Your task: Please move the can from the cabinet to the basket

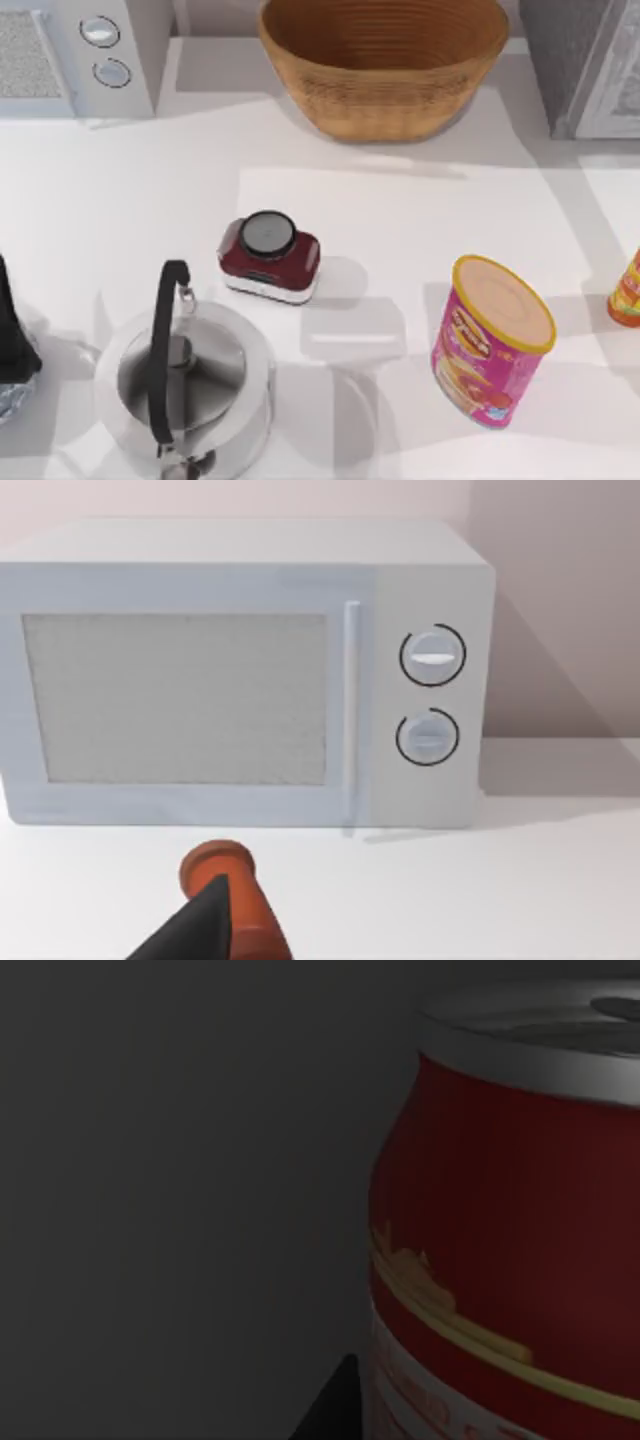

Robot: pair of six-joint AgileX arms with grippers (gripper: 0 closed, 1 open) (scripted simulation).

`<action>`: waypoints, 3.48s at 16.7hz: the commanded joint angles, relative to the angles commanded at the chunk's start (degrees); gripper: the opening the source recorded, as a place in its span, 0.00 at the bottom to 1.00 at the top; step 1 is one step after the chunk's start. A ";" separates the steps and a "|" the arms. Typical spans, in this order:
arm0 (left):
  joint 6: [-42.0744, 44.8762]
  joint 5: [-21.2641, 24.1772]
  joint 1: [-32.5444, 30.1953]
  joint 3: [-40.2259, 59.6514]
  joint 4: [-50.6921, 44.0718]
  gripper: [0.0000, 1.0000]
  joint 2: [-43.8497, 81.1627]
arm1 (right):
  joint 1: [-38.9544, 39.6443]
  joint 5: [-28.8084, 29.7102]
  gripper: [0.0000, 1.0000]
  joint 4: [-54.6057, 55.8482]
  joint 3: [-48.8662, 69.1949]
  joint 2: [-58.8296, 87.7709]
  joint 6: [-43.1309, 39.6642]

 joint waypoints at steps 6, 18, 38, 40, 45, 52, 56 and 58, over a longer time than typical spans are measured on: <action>0.00 0.00 0.00 0.00 0.00 1.00 0.00 | 0.00 0.00 0.00 0.00 0.00 0.00 0.00; 0.00 0.00 0.00 0.00 0.00 1.00 0.00 | 8.03 7.61 0.00 -12.08 -9.37 -21.44 0.13; 0.00 0.00 0.00 0.00 0.00 1.00 0.00 | 1.90 -6.03 0.00 -3.49 -51.09 -53.22 0.67; 0.00 0.00 0.00 0.00 0.00 1.00 0.00 | -0.34 -8.94 0.00 0.28 -64.78 -61.39 0.65; 0.00 0.00 0.00 0.00 0.00 1.00 0.00 | -5.54 -13.41 0.00 10.76 -99.56 -83.05 0.35; 0.00 0.00 0.00 0.00 0.00 1.00 0.00 | -10.08 -13.15 0.00 22.56 -130.55 -106.25 -0.45; 0.00 0.00 0.00 0.00 0.00 1.00 0.00 | -10.68 -12.35 0.00 24.54 -135.03 -110.00 -0.64; 0.00 0.00 0.00 0.00 0.00 1.00 0.00 | -10.68 -12.35 0.00 24.54 -135.03 -110.00 -0.64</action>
